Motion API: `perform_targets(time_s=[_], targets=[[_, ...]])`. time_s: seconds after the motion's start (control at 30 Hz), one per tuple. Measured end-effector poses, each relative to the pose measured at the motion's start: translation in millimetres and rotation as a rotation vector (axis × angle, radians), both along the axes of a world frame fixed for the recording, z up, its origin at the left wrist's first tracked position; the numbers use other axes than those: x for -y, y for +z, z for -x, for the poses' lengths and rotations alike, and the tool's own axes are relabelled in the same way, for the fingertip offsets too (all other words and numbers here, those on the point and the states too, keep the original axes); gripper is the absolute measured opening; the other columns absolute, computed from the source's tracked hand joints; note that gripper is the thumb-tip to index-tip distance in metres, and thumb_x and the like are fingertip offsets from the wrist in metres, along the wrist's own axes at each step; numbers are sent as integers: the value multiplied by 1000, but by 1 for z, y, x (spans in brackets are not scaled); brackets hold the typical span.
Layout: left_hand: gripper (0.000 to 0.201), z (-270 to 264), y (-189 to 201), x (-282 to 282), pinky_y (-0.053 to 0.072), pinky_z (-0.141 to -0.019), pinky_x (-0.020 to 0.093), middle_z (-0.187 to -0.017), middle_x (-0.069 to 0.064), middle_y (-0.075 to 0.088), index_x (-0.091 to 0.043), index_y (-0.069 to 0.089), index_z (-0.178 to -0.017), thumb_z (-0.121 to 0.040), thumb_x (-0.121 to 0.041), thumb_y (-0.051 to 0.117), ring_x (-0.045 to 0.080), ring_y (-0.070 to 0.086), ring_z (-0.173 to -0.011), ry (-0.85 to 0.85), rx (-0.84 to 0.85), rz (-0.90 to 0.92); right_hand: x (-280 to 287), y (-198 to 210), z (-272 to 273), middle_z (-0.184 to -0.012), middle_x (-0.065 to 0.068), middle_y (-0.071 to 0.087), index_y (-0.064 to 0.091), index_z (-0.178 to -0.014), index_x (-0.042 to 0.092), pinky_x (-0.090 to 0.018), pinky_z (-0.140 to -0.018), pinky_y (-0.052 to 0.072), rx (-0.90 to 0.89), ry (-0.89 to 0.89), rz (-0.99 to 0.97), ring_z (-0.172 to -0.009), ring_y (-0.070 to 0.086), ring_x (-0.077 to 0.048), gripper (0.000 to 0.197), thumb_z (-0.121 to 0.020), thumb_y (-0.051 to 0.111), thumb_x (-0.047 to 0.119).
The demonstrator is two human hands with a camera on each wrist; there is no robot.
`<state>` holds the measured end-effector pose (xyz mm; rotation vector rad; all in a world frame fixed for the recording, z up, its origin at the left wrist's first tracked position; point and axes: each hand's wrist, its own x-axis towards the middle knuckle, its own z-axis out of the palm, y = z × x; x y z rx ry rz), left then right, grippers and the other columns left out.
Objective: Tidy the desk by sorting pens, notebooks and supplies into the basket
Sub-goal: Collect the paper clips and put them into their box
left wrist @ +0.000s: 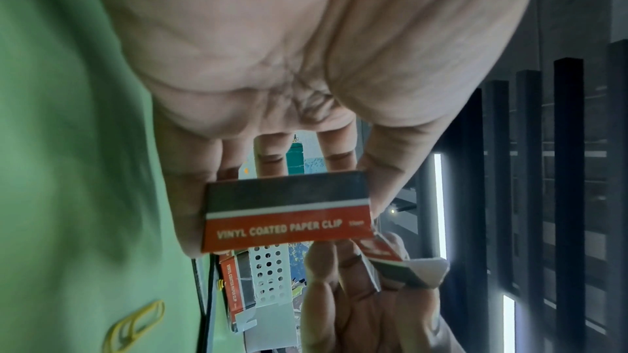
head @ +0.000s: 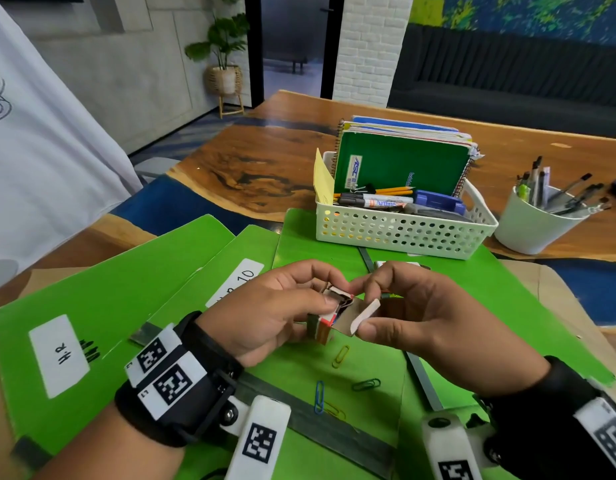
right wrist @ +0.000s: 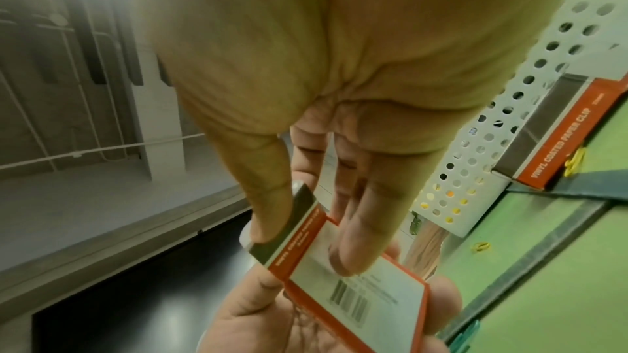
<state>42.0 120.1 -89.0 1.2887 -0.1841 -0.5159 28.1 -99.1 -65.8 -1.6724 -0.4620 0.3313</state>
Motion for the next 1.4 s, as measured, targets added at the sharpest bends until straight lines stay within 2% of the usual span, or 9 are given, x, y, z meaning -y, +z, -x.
perform_targets(time_s=[0.13, 0.33, 0.47, 0.57, 0.67, 0.8, 1.0, 1.23, 1.4], targets=[[25, 1, 0, -1, 49, -74, 36, -102, 12, 65, -17, 74, -103, -79, -12, 71, 18, 66, -81, -9, 33, 12, -2, 1, 2, -102, -14, 74, 63, -104, 7, -67, -88, 48, 59, -10, 31, -96, 68, -46, 31, -80, 80, 19], [62, 0, -1, 0, 41, -83, 51, -113, 12, 63, -24, 66, -116, -62, -41, 91, 30, 59, -94, -14, 60, -20, 0, 1, 1, -96, -11, 72, 73, -99, 15, -43, -78, 61, 31, -8, 42, -93, 68, -36, 20, -88, 70, 31], [49, 0, -2, -3, 56, -80, 36, -111, 9, 68, -14, 70, -111, -65, -12, 89, 28, 69, -93, -58, 90, 36, 1, -1, -1, -96, -12, 74, 64, -96, 10, -43, -75, 59, 50, -22, 29, -91, 69, -34, 16, -89, 63, 24], [47, 1, -2, -2, 57, -83, 35, -115, 14, 70, -11, 72, -111, -69, 10, 75, 28, 69, -95, -66, 151, 4, 1, -4, -3, -99, -10, 67, 58, -99, 18, -43, -67, 55, 99, -59, 11, -78, 66, -34, 17, -85, 67, 18], [46, 0, -1, -2, 58, -79, 32, -108, 9, 74, -18, 76, -105, -69, 10, 73, 22, 70, -90, -48, 167, 5, 1, -6, -2, -99, -9, 65, 61, -103, 17, -43, -68, 54, 159, -41, 23, -79, 62, -43, 19, -86, 69, 18], [55, 1, -2, -2, 58, -87, 38, -118, 9, 70, -24, 74, -109, -67, 12, 76, 30, 71, -99, -80, 181, -21, 0, -5, -1, -94, -12, 71, 62, -98, 12, -39, -70, 56, 166, -28, 9, -77, 67, -34, 14, -88, 69, 20], [51, 0, 0, -4, 58, -83, 31, -117, 9, 71, -20, 73, -108, -67, 9, 78, 26, 71, -97, -74, 183, -56, 2, -5, 0, -93, -13, 71, 62, -91, 8, -35, -70, 58, 106, -17, -37, -80, 69, -26, 13, -86, 70, 17], [47, -1, -2, -7, 56, -82, 29, -117, 13, 71, -17, 73, -111, -71, 7, 75, 23, 70, -97, -111, 139, -40, 5, -4, 1, -99, -8, 71, 62, -92, 6, -42, -75, 62, 60, 8, -80, -90, 70, -41, 17, -85, 70, 19], [45, -3, -1, -8, 56, -81, 28, -116, 13, 71, -14, 72, -112, -71, 6, 75, 22, 69, -93, -118, 116, -48, 5, -3, 1, -99, -8, 70, 63, -91, 7, -41, -73, 62, 68, -9, -61, -88, 71, -37, 11, -85, 69, 14]])
